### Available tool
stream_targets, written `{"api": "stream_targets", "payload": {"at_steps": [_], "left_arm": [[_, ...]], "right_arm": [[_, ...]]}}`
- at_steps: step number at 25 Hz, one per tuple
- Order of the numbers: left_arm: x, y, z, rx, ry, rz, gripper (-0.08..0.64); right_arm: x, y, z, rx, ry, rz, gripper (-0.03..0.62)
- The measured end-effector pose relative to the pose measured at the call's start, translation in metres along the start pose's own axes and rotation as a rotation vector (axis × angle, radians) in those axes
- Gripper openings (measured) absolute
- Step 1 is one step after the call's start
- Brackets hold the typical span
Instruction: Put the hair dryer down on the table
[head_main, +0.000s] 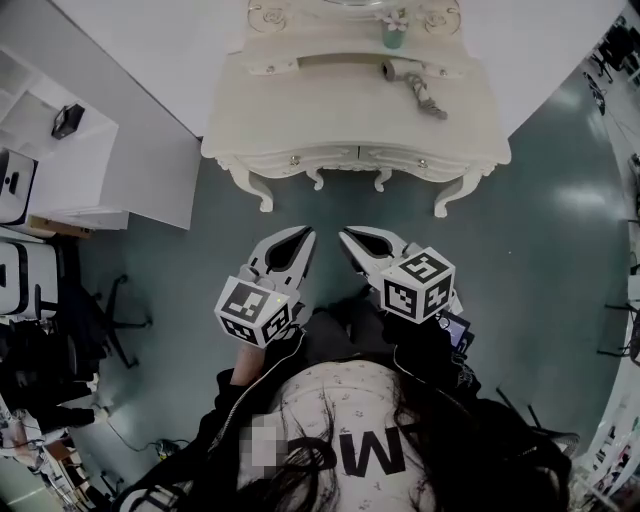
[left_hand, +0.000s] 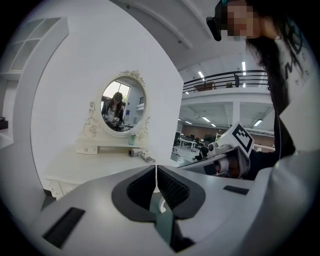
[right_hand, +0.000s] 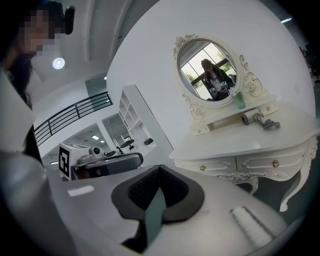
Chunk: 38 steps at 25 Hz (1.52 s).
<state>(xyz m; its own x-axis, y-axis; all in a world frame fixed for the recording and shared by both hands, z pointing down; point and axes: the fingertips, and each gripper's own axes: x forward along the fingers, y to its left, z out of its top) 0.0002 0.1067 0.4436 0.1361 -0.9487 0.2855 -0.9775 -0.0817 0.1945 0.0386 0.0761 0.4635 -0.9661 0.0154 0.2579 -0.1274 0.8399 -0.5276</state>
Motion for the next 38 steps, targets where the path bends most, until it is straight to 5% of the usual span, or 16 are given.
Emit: {"api": "stream_targets", "payload": {"at_steps": [13, 38], "left_arm": [[-0.091, 0.006, -0.030, -0.021, -0.025, -0.012, -0.003], [-0.117, 0.004, -0.029, 0.012, -0.041, -0.061, -0.003]], "right_arm": [[0.009, 0.085, -0.054, -0.017, 0.022, -0.004, 0.009], [0.014, 0.114, -0.069, -0.037, 0.031, -0.017, 0.009]]}}
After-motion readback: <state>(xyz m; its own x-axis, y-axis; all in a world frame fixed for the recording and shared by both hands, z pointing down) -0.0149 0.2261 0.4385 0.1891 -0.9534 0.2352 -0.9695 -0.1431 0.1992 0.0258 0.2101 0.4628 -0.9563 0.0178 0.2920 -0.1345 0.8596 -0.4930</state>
